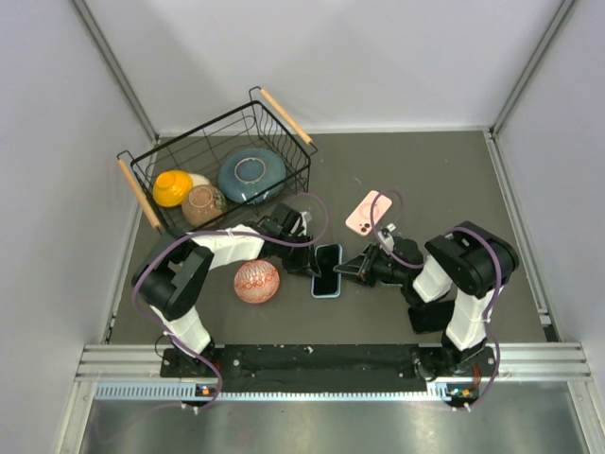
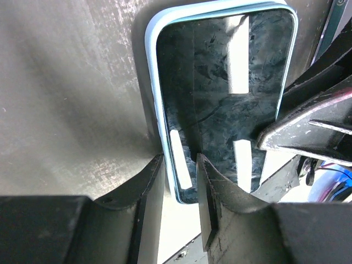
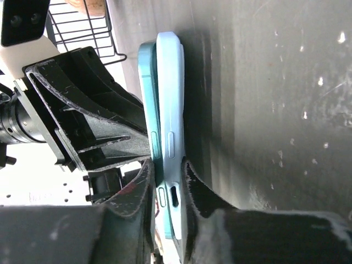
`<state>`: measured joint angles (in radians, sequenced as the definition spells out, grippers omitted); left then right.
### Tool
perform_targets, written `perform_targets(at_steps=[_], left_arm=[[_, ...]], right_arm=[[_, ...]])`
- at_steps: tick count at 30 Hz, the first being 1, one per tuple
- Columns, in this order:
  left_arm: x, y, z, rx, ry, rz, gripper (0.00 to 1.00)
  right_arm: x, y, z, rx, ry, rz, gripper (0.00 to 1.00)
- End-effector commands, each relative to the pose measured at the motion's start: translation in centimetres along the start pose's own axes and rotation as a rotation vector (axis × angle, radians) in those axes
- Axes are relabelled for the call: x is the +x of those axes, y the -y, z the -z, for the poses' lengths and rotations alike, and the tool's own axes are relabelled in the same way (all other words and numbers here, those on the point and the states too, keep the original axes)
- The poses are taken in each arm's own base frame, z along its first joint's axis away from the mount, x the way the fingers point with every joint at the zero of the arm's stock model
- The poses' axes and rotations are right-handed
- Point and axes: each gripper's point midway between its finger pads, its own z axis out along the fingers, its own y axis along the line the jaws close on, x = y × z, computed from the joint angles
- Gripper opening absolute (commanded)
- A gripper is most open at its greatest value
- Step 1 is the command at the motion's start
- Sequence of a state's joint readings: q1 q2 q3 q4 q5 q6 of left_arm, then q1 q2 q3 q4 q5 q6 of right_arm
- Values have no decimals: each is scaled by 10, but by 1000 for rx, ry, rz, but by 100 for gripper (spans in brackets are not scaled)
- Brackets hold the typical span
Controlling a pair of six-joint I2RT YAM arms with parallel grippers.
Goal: Put the phone into the phone case
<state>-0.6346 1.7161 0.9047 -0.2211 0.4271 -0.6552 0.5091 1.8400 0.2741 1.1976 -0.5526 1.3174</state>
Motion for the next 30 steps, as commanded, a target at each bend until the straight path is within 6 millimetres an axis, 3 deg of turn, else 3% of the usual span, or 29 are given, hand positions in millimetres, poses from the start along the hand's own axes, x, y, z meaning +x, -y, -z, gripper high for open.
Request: perform_targets(at_steps=[1, 2, 9, 10, 11, 14, 22, 27, 28, 30], left_arm=[[8, 10, 3, 49, -16, -10, 34], [7, 9, 3, 50, -16, -9, 34], [8, 10, 2, 52, -17, -8, 34], [8, 10, 1, 52, -17, -8, 34], [8, 10, 1, 52, -17, -8, 34], [7, 10, 1, 53, -16, -5, 34], [8, 12, 1, 68, -20, 2, 34], [7, 19, 3, 92, -25, 1, 34], [6, 20, 3, 96, -25, 1, 35], [6, 24, 6, 106, -22, 0, 35]], right_arm=[[-2, -63, 5, -261, 7, 139, 4], [-2, -64, 5, -263, 8, 142, 0], [-1, -65, 6, -268, 3, 148, 1], [-1, -65, 6, -268, 5, 148, 7], [-1, -65, 6, -268, 3, 147, 24], [-1, -66, 5, -273, -5, 150, 37], [1, -59, 2, -250, -14, 143, 34], [5, -35, -6, -128, -37, 123, 30], [5, -36, -7, -123, -34, 140, 27], [3, -36, -6, -108, -22, 143, 10]])
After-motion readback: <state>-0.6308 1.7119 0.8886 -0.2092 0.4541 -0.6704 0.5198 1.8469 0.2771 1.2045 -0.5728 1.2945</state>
